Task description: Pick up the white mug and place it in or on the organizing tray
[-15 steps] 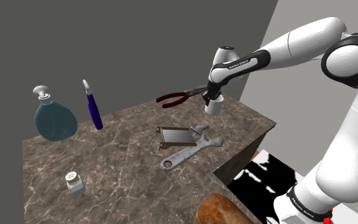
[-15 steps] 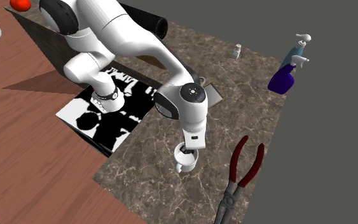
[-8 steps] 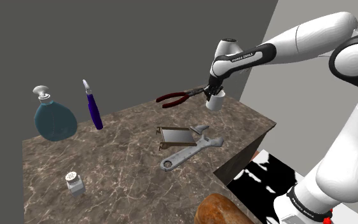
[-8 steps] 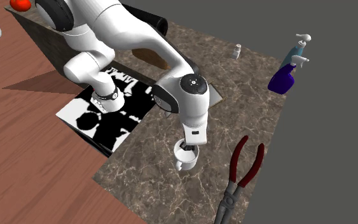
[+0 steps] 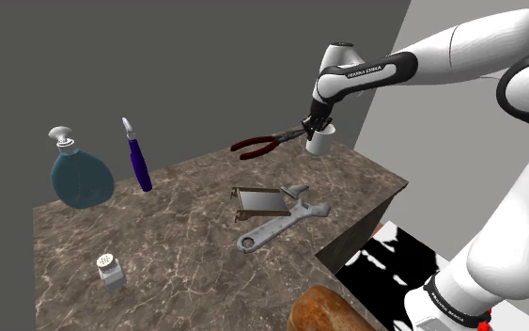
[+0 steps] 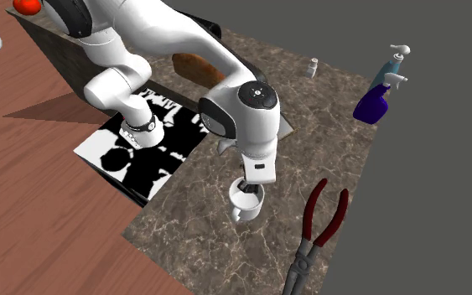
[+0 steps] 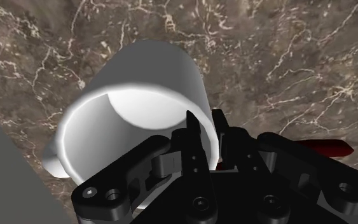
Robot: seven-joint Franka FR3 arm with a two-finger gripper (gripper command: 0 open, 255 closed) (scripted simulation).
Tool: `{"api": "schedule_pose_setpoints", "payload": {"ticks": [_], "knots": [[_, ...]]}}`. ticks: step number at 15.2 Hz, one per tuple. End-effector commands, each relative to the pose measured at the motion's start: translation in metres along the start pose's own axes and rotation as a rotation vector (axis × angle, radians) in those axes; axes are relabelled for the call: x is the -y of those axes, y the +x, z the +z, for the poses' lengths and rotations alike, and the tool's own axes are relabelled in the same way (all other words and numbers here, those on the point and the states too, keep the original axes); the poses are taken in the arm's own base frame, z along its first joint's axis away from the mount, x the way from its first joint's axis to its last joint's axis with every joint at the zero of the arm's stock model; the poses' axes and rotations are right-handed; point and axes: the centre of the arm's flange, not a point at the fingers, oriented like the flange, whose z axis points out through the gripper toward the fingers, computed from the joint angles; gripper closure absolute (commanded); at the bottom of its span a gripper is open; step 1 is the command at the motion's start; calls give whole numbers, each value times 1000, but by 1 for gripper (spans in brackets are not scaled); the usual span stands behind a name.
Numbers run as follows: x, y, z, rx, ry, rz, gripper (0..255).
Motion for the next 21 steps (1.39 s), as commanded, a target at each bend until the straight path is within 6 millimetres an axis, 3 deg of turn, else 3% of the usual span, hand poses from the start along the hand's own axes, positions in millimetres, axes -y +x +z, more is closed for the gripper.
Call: {"api": "schedule_pose_setpoints", "payload": {"ticks": [1,7,21], "knots": [[0,1,-11,0,0,0,255],[-1,4,-43,0,0,0,255],[168,-67,-66,0,0,0,255]]}}
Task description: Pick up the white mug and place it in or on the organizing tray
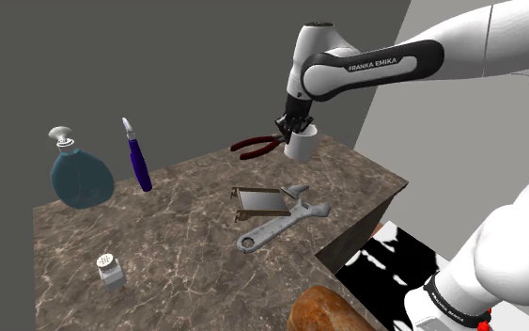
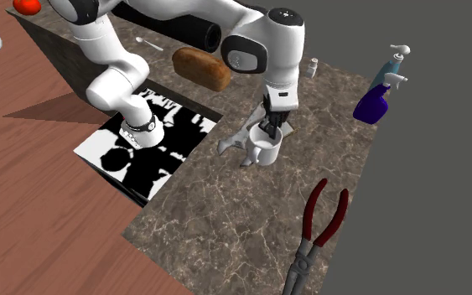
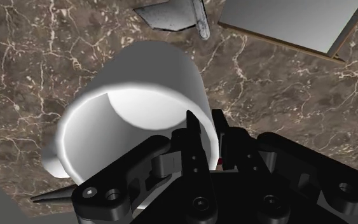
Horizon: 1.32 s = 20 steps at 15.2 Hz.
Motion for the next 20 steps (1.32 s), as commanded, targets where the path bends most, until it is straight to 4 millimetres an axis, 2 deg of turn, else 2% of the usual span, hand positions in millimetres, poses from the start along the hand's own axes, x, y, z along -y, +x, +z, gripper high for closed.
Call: {"api": "schedule_pose_setpoints", "payload": {"ticks": [1,13,14,20], "knots": [[25,-13,-3,-1,0,1,255],[170,-74,-23,-1,0,1,255],[172,-75,-23,-1,0,1,255],[173,-78,8,-1,0,1,255]]}}
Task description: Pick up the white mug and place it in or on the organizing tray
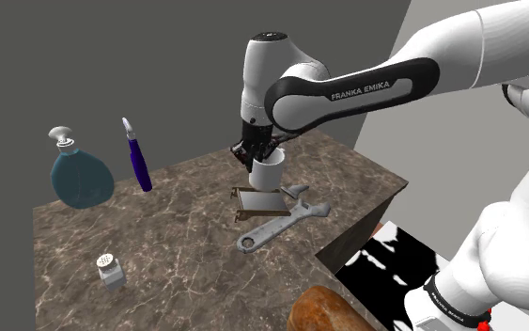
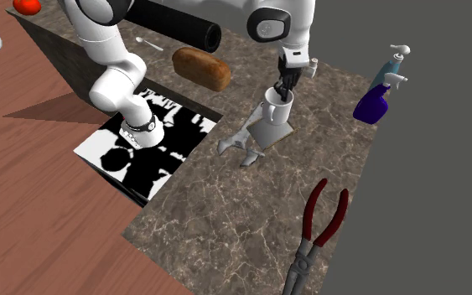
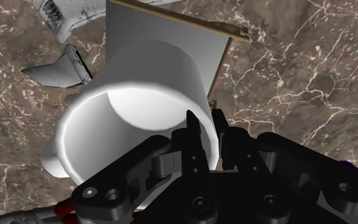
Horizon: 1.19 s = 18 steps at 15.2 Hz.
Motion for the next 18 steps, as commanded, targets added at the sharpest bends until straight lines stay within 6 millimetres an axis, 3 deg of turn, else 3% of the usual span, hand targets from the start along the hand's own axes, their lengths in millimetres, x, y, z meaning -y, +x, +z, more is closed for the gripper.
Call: {"api": "schedule_pose_setpoints", "payload": {"ticks": [1,11,18], "knots": [[0,-1,10,-1,1,0,255],[1,-7,64,-1,1,0,255],[1,-7,64,-1,1,0,255]]}}
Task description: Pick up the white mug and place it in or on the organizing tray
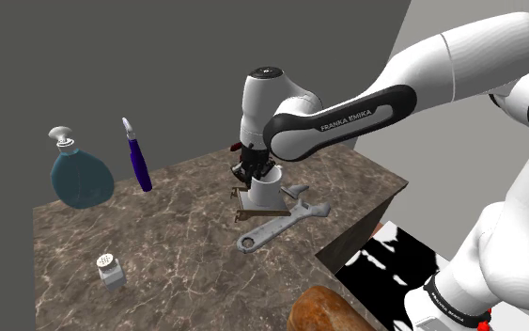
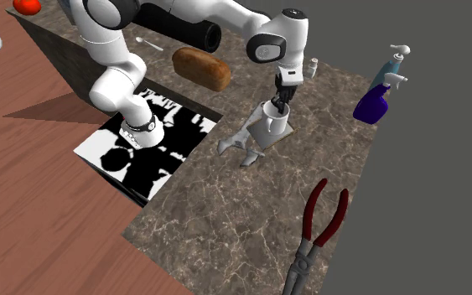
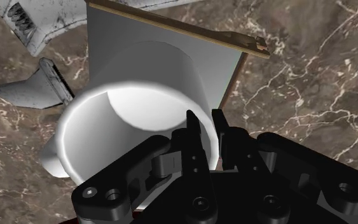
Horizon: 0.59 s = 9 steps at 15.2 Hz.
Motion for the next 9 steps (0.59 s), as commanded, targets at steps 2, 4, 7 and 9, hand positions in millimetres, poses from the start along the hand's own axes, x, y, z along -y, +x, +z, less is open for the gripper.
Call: {"api": "schedule_pose_setpoints", "payload": {"ticks": [2,4,7,9], "knots": [[0,0,0,0,0,0,0],[0,0,0,0,0,0,0],[0,0,0,0,0,0,0],[0,0,-27,0,0,0,0]]}}
